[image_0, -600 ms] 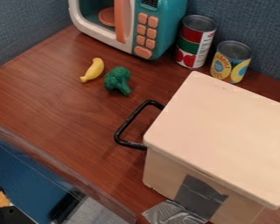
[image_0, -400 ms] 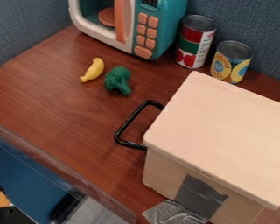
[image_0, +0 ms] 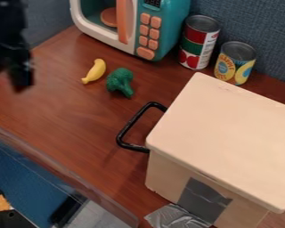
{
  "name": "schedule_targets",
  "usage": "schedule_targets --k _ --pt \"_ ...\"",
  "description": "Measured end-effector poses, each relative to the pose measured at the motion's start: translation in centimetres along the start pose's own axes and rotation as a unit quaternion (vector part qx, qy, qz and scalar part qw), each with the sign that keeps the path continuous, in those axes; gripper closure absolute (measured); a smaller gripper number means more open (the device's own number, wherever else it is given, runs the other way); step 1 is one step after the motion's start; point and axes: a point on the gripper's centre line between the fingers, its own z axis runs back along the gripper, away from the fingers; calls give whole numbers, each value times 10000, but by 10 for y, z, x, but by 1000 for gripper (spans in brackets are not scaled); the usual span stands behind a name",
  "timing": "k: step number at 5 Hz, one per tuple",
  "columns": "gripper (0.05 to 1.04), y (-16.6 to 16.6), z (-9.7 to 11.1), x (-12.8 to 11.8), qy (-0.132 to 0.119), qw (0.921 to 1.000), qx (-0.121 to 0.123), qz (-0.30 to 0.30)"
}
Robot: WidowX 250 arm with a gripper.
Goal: Open the drawer on the table
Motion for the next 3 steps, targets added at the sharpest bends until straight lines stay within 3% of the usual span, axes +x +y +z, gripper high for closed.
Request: schedule_targets --k 1,2,3 --pt "84 -30 -6 24 -141 9997 -68 -186" --pt "84 -52 -15 41 -174 9992 -328 -158" --pt "84 -68 -26 60 -218 9988 -428 -96"
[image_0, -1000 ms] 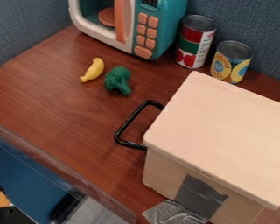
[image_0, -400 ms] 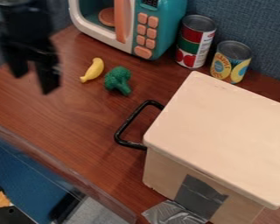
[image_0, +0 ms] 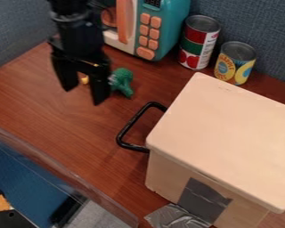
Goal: Open the drawer on the table
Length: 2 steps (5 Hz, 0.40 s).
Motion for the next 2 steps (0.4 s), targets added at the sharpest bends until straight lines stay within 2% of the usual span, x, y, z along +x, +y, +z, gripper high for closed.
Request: schedule_targets --k 2 --pt "84 -16 -40 12 243 9997 -61 30"
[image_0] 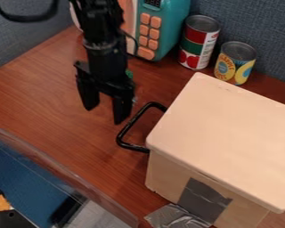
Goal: Open the drawer on the table
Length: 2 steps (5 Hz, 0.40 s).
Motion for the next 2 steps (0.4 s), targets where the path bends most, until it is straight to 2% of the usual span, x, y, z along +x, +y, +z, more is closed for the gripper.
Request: schedule_targets --k 1,2 --pt "85 -8 -6 5 -48 9999 -104 -66" --pt "85 -22 -8 10 -127 9995 -100 -276"
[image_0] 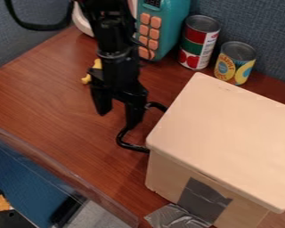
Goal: Open the drawer on the table
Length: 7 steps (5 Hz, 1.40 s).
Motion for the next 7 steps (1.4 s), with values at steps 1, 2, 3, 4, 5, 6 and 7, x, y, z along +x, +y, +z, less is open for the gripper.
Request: schedule_targets --k 1,2,3,4,5,6,7 --pt "85 -11 0 1 -102 9999 -61 -74" --pt "134 -11 -9 0 36 10000 23 -64" --pt "428 -9 -14 -3 144 9999 42 -4" --pt "737 -3 -17 -7 292 9995 71 40" --pt "912 8 -13 -12 416 9990 102 143" --pt "943 27 -10 -20 521 9980 169 304" --pt "947 39 -4 -25 684 9968 322 266"
